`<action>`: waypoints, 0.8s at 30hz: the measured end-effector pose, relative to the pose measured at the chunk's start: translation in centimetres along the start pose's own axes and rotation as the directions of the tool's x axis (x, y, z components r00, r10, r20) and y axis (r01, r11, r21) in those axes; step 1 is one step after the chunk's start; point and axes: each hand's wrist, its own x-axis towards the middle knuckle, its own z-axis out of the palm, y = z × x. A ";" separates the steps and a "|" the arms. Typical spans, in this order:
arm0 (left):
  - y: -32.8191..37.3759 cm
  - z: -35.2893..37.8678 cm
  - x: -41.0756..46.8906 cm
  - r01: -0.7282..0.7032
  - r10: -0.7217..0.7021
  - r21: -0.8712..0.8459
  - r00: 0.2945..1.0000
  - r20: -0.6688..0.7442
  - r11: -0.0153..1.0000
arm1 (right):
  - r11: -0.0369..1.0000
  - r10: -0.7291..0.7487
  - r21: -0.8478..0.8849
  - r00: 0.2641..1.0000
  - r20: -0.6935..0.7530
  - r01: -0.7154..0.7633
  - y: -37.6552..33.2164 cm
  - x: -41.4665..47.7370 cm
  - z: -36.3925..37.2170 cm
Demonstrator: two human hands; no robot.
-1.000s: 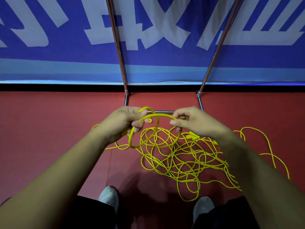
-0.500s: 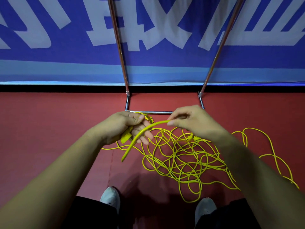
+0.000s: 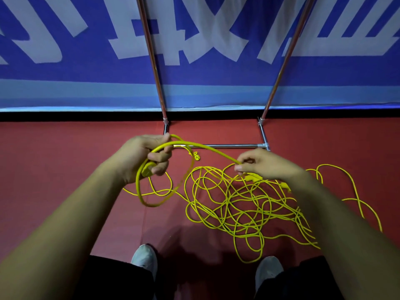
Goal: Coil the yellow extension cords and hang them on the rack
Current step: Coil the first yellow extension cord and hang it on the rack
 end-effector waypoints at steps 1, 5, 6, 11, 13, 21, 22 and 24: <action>0.1 0.2 0.0 -0.024 0.025 0.058 1.000 -0.014 0.998 | 0.999 0.007 0.049 1.000 -0.027 -0.006 0.2 0.1 0.1; 1.5 1.9 -1.9 -0.057 0.044 0.102 0.991 0.129 0.993 | 0.992 -0.042 0.111 0.992 -0.122 0.056 -1.8 0.3 0.7; 1.6 2.2 -2.1 -0.058 0.039 0.130 0.989 0.146 0.990 | 0.994 -0.069 0.074 0.988 -0.136 0.079 -2.4 0.2 0.8; 1.2 3.4 -2.5 -0.038 -0.016 0.251 0.978 0.208 0.967 | 0.991 -0.132 -0.002 0.981 -0.139 0.133 -4.5 -0.1 0.9; 0.7 4.2 -2.6 -0.041 -0.031 0.283 0.969 0.245 0.958 | 0.984 -0.167 -0.079 0.981 -0.097 0.159 -6.1 -0.4 1.5; -0.2 5.7 -2.5 -0.109 0.058 0.139 0.943 0.328 0.984 | 0.945 -0.324 -0.137 0.894 -0.310 0.296 -7.9 -0.3 2.1; -0.1 5.7 -2.5 -0.109 0.087 0.047 0.940 0.330 0.993 | 0.947 -0.316 -0.156 0.895 -0.314 0.280 -7.4 -0.2 1.7; 0.5 5.3 -2.7 -0.120 0.160 -0.132 0.924 0.347 0.984 | 0.958 -0.267 -0.189 0.915 -0.302 0.217 -5.5 0.2 0.9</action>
